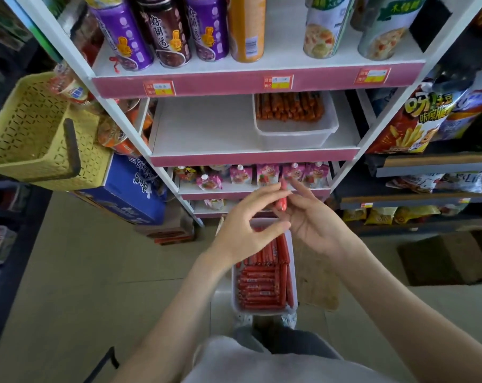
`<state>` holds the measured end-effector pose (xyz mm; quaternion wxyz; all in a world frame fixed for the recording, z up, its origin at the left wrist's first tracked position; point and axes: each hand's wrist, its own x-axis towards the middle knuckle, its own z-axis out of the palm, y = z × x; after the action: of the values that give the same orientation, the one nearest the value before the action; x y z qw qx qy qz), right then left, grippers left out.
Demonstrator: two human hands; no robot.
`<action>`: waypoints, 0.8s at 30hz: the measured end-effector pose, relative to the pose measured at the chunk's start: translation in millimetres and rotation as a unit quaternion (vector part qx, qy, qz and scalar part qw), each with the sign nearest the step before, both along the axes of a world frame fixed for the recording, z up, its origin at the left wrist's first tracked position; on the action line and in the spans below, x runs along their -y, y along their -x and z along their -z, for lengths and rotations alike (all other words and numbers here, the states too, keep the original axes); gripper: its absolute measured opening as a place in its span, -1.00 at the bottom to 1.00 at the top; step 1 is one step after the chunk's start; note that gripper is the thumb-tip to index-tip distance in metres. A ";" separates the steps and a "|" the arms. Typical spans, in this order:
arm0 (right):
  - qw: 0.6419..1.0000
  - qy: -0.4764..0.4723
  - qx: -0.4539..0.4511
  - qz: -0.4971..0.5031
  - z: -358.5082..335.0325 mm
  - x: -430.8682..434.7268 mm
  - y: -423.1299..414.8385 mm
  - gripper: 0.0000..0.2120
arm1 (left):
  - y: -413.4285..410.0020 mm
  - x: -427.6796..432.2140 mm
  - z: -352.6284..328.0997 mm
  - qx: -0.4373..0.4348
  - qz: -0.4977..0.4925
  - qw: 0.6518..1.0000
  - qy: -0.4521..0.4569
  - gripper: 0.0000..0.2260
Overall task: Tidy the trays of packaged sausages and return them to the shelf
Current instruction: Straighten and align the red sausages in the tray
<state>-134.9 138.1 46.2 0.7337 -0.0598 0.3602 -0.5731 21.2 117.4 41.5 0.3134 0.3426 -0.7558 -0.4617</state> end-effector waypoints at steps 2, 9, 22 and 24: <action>1.000 -0.019 0.010 -0.006 8.7 4.8 -5.9 -0.61 | -2.3 2.4 12.2 0.029 -0.054 0.995 0.083 -0.66; 0.995 -0.069 -0.049 -0.045 60.1 21.8 -9.4 -0.69 | -9.8 12.1 56.2 0.079 -0.101 0.988 0.088 -0.65; 0.805 -0.143 -0.541 -0.197 319.3 24.4 -7.1 -0.60 | -48.1 -10.4 327.3 0.546 0.082 0.834 0.005 -0.73; 0.730 -0.085 -0.644 -0.214 354.9 25.3 -8.4 -0.57 | -45.5 -20.2 349.7 0.576 0.093 0.811 0.048 -0.70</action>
<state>-126.5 112.8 -308.8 0.4315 -0.4275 0.7708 -0.1921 66.7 137.6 -308.2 -0.2077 0.4581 -0.8475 -0.1698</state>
